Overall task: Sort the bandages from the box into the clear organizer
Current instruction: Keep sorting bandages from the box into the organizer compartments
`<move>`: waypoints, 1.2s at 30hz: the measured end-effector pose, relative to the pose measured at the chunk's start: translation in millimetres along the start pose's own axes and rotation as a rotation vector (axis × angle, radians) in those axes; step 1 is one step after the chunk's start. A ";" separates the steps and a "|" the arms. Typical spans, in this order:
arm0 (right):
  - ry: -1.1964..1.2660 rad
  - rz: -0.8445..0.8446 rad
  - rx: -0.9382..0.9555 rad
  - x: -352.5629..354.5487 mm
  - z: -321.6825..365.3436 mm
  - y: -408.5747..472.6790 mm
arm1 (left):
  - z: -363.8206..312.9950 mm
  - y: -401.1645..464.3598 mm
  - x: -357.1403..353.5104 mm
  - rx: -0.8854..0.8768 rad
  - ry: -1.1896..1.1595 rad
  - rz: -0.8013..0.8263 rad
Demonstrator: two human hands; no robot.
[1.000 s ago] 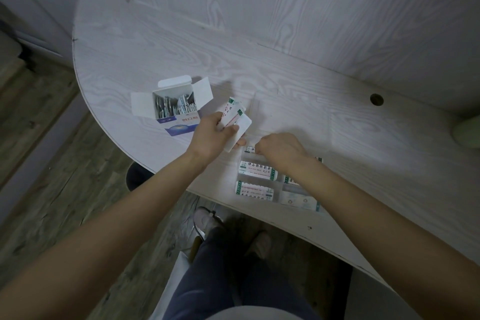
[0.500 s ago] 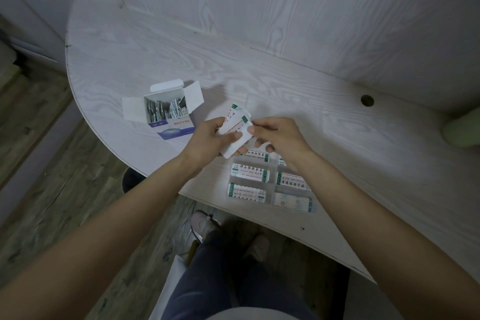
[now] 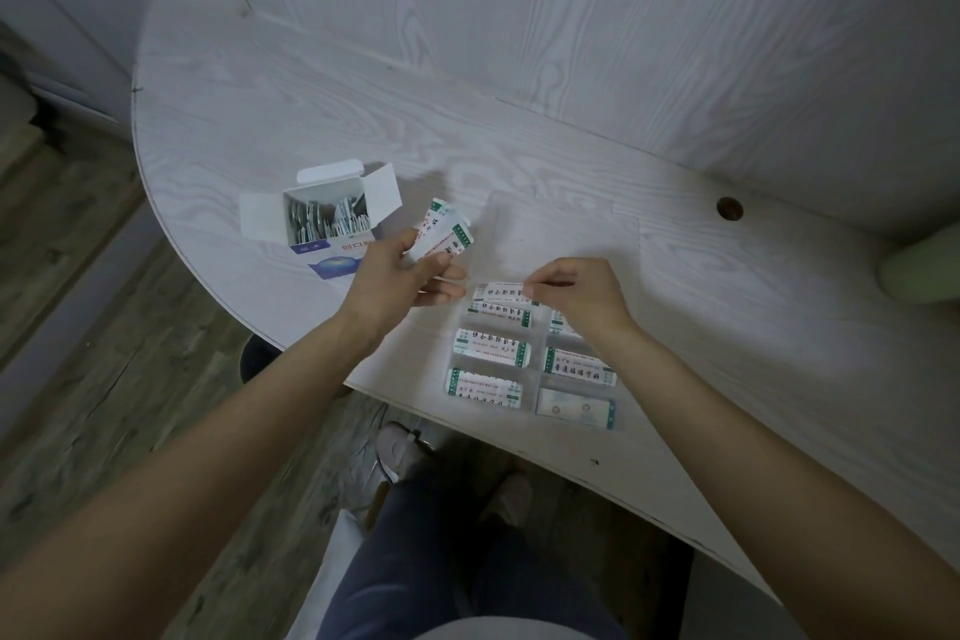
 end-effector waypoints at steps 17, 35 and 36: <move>-1.074 0.039 0.290 -53.5 3.5 2.3 | 9.4 1.0 7.1 0.003 0.048 0.019; -0.466 0.012 0.214 -25.1 33.7 -14.6 | 3.1 -1.6 -10.1 0.024 -0.022 0.057; -0.279 0.059 0.164 -18.7 36.7 -14.5 | 1.6 -2.0 -14.3 0.030 -0.031 0.079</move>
Point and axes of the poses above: each hand's wrist, its own y-axis towards the middle knuckle, its own x-axis out of the back of the hand, z = x × y, the point moved 7 cm from there along y, towards the middle knuckle, and after that the axes turned 11 degrees about -x, right-handed, at the moved point
